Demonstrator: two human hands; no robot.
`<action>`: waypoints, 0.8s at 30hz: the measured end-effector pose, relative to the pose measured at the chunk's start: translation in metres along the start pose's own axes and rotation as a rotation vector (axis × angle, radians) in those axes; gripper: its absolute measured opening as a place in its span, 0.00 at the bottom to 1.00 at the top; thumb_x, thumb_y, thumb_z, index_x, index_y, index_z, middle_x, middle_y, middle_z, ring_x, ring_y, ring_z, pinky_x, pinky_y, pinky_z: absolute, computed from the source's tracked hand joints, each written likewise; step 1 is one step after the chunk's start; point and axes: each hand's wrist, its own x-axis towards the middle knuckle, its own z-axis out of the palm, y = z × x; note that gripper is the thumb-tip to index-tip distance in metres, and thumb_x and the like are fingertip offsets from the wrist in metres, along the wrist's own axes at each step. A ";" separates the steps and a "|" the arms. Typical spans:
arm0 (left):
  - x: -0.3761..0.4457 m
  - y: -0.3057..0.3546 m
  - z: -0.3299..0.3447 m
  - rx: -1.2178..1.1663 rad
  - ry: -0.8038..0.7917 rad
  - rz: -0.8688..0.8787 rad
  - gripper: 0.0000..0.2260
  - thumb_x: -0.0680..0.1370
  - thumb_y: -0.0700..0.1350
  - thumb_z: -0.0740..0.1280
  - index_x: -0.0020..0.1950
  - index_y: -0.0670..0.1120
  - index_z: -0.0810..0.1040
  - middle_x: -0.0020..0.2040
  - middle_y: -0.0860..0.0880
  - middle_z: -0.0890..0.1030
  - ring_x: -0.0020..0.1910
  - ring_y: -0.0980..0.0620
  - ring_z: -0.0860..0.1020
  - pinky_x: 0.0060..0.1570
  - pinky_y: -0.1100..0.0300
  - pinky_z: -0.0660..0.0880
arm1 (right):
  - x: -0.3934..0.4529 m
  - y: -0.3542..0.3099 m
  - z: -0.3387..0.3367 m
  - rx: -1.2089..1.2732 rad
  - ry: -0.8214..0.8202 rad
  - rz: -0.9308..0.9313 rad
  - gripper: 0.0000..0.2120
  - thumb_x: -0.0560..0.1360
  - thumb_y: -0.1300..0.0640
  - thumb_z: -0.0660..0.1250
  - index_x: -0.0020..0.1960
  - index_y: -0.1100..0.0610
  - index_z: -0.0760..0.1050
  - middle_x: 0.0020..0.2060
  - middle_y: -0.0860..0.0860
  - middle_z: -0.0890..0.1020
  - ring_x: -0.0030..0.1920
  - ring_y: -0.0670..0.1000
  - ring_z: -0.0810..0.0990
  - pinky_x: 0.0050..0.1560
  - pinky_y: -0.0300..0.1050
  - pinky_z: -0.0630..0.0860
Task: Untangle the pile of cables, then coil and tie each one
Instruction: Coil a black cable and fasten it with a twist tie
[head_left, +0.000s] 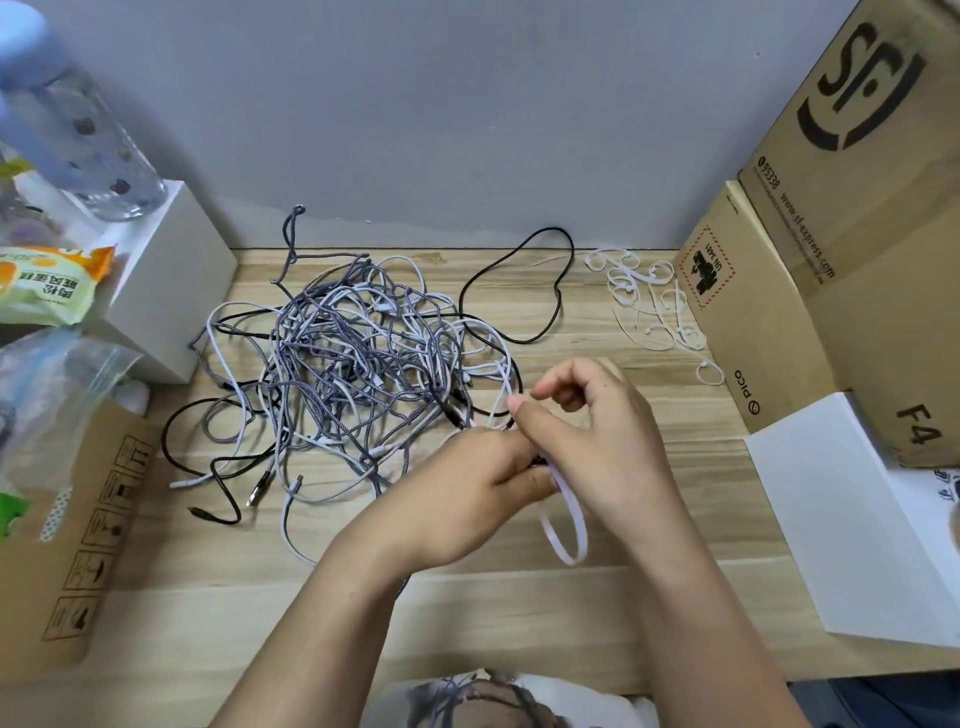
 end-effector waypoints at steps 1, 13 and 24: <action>0.001 0.000 0.003 -0.024 -0.006 0.004 0.11 0.75 0.52 0.60 0.40 0.46 0.74 0.33 0.47 0.74 0.33 0.56 0.68 0.37 0.58 0.69 | 0.001 0.002 0.001 0.002 -0.052 0.020 0.11 0.65 0.43 0.67 0.30 0.47 0.72 0.34 0.42 0.75 0.41 0.42 0.75 0.52 0.50 0.72; 0.010 -0.012 0.014 -0.239 0.035 -0.056 0.14 0.74 0.52 0.60 0.32 0.47 0.72 0.29 0.52 0.73 0.32 0.56 0.69 0.35 0.56 0.70 | -0.003 0.003 0.010 0.254 -0.088 -0.024 0.11 0.68 0.49 0.66 0.31 0.52 0.70 0.30 0.46 0.77 0.36 0.47 0.75 0.42 0.48 0.72; 0.011 -0.019 0.020 -0.682 0.157 -0.237 0.20 0.71 0.41 0.56 0.20 0.54 0.72 0.19 0.58 0.63 0.23 0.61 0.58 0.25 0.68 0.56 | -0.022 -0.023 0.001 0.927 -0.283 -0.171 0.11 0.66 0.40 0.67 0.35 0.47 0.74 0.23 0.44 0.74 0.23 0.47 0.70 0.22 0.49 0.67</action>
